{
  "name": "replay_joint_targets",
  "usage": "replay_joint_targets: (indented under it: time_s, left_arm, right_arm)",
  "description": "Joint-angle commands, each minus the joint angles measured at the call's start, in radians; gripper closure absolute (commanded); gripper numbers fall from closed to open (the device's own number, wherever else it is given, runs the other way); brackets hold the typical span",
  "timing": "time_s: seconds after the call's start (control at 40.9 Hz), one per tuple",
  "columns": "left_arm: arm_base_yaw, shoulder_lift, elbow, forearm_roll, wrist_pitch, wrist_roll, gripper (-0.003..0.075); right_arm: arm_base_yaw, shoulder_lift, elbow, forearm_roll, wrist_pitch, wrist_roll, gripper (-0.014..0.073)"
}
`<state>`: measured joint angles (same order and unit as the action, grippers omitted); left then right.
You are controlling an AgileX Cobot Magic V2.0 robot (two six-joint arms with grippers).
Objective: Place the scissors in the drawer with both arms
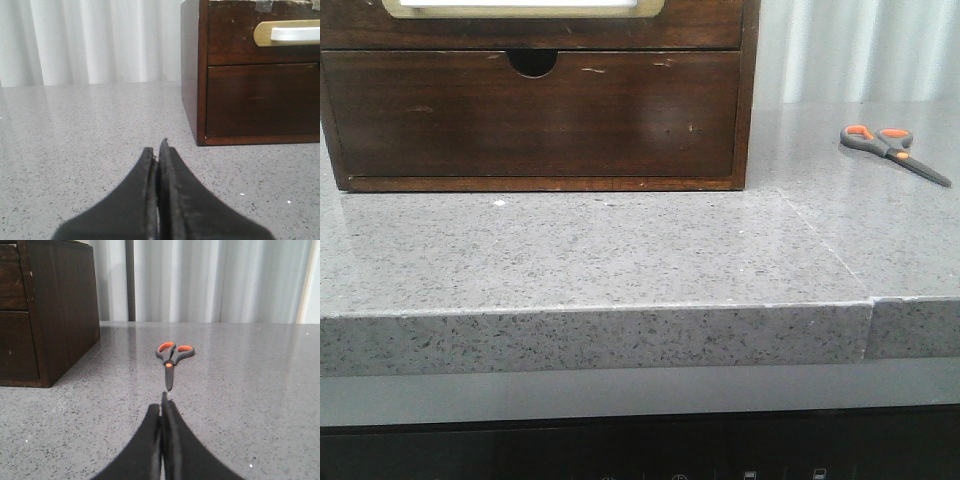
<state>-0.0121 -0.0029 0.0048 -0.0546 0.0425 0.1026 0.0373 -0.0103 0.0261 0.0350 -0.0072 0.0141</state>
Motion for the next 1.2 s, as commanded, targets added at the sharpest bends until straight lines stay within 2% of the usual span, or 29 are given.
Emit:
replay_joint_targets:
  time_s: [0.0, 0.538, 0.733, 0.807, 0.978, 1.173]
  left_arm:
    - [0.001, -0.019, 0.024, -0.008, -0.089, -0.004, 0.0741]
    - [0.001, -0.019, 0.024, -0.008, -0.089, -0.004, 0.0741]
    - [0.001, -0.019, 0.024, -0.008, -0.129, -0.004, 0.0741]
    - [0.001, -0.019, 0.013, -0.008, -0.165, -0.004, 0.0741]
    - [0.001, -0.018, -0.113, -0.008, -0.150, -0.004, 0.0741]
    - [0.001, 0.011, -0.343, -0.008, -0.008, -0.004, 0.0741]
  right_arm:
    - [-0.007, -0.017, 0.001, -0.005, -0.087, -0.001, 0.0711]
    - [-0.007, -0.017, 0.001, -0.005, -0.089, -0.001, 0.0711]
    - [-0.007, -0.017, -0.001, -0.004, -0.102, -0.001, 0.0711]
    - [-0.007, -0.017, -0.025, 0.005, -0.062, 0.000, 0.0711]
    - [-0.007, -0.017, -0.147, 0.008, 0.064, 0.000, 0.0711]
    - [-0.007, 0.000, -0.313, -0.018, 0.149, -0.001, 0.0711]
